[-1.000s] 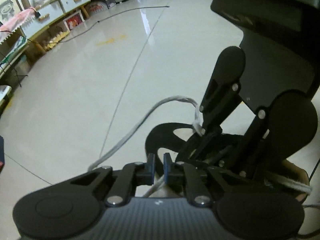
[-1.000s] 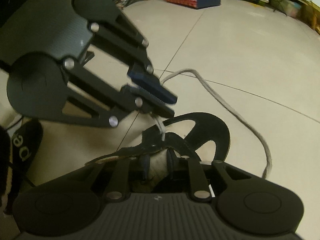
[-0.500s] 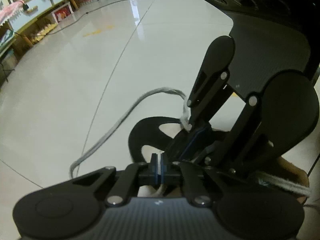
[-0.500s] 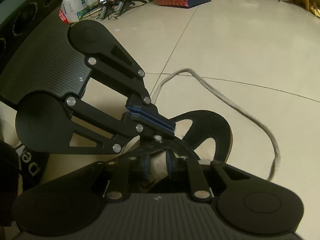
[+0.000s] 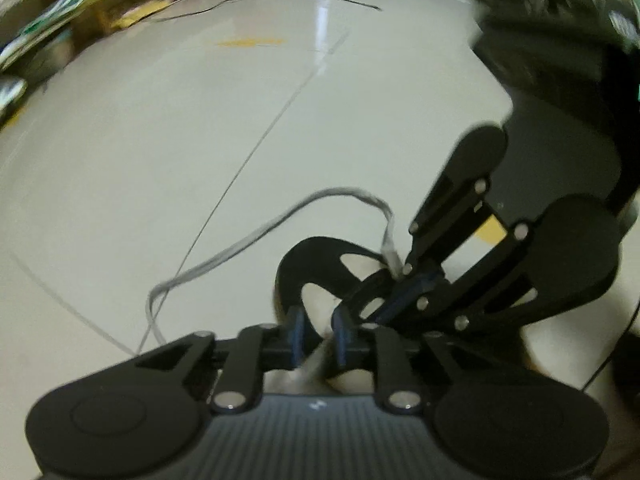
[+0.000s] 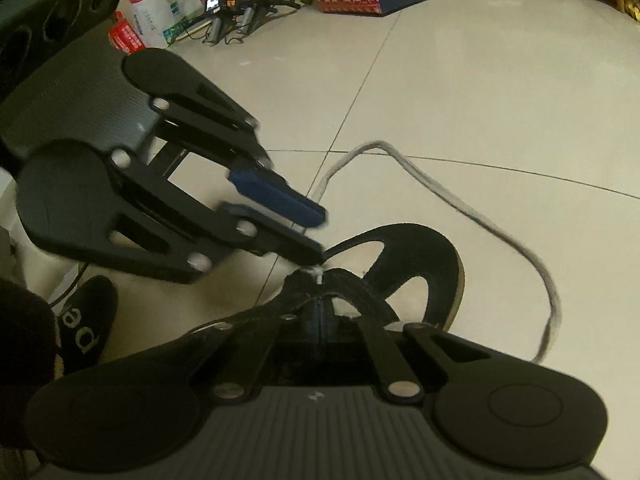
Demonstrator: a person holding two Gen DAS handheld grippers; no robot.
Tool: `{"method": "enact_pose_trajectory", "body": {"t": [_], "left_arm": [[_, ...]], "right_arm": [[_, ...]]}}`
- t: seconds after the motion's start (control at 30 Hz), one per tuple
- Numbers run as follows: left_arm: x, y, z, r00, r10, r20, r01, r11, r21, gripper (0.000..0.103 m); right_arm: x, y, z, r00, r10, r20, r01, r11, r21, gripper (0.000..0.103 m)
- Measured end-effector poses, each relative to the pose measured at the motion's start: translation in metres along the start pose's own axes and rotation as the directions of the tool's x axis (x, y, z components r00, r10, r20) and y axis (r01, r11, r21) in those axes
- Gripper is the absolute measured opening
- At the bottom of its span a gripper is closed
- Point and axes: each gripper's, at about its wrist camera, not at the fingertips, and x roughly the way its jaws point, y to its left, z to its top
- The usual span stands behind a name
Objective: Lace up shoes with both hands
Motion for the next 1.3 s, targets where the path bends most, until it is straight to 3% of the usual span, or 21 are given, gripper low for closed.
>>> {"method": "enact_pose_trajectory", "body": {"t": [0.13, 0.3, 0.4, 0.5, 0.57, 0.67, 0.7, 0.8, 0.93, 1.13, 1.23, 1.3], "left_arm": [[-0.018, 0.003, 0.002, 0.994, -0.108, 0.023, 0.11, 0.99, -0.091, 0.029], [-0.017, -0.011, 0.004, 0.986, -0.161, -0.043, 0.161, 0.987, -0.014, 0.038], [-0.012, -0.024, -0.002, 0.988, -0.134, -0.074, 0.137, 0.99, 0.033, 0.038], [-0.003, -0.032, -0.009, 0.993, -0.049, -0.103, 0.055, 0.997, 0.058, 0.041], [-0.001, -0.033, -0.011, 0.994, -0.02, -0.109, 0.023, 0.999, 0.027, 0.039], [-0.001, -0.035, -0.013, 0.994, 0.021, -0.107, -0.024, 0.999, -0.03, 0.027], [-0.002, -0.034, -0.014, 0.994, 0.037, -0.103, -0.042, 0.998, -0.052, 0.017], [-0.008, -0.026, -0.024, 0.994, 0.072, -0.085, -0.084, 0.984, -0.154, 0.012], [-0.013, -0.019, -0.034, 0.995, 0.079, -0.056, -0.091, 0.964, -0.25, 0.011], [-0.016, -0.001, -0.039, 0.999, 0.014, -0.035, -0.026, 0.918, -0.395, 0.011], [-0.01, -0.001, -0.04, 0.999, 0.01, -0.034, -0.023, 0.917, -0.398, 0.011], [-0.011, -0.002, -0.04, 0.999, 0.01, -0.034, -0.023, 0.918, -0.396, 0.011]], "right_arm": [[-0.003, 0.001, 0.001, 1.0, -0.029, -0.005, 0.029, 0.999, -0.016, 0.0], [0.0, -0.003, 0.006, 0.999, -0.034, -0.033, 0.034, 0.999, 0.003, 0.001], [0.004, -0.001, 0.007, 0.998, -0.033, -0.048, 0.033, 0.999, -0.008, 0.003], [-0.004, -0.001, 0.01, 0.998, -0.029, -0.052, 0.029, 1.0, -0.006, 0.003], [-0.006, 0.0, 0.011, 0.998, -0.025, -0.054, 0.025, 1.0, -0.004, 0.003], [-0.008, 0.002, 0.011, 0.998, -0.026, -0.06, 0.025, 1.0, -0.008, 0.003], [-0.009, 0.002, 0.011, 0.998, -0.026, -0.061, 0.025, 1.0, -0.011, 0.003], [-0.008, 0.002, 0.009, 0.998, -0.021, -0.06, 0.02, 0.999, -0.025, 0.003], [-0.008, 0.003, 0.011, 0.998, -0.008, -0.058, 0.008, 1.0, -0.009, 0.003], [-0.002, 0.006, 0.014, 0.997, -0.024, -0.07, 0.024, 1.0, -0.007, 0.006], [0.001, 0.009, 0.015, 0.997, -0.018, -0.075, 0.017, 1.0, -0.016, 0.019], [0.001, 0.013, 0.015, 0.997, -0.028, -0.075, 0.025, 0.999, -0.041, 0.021]]}}
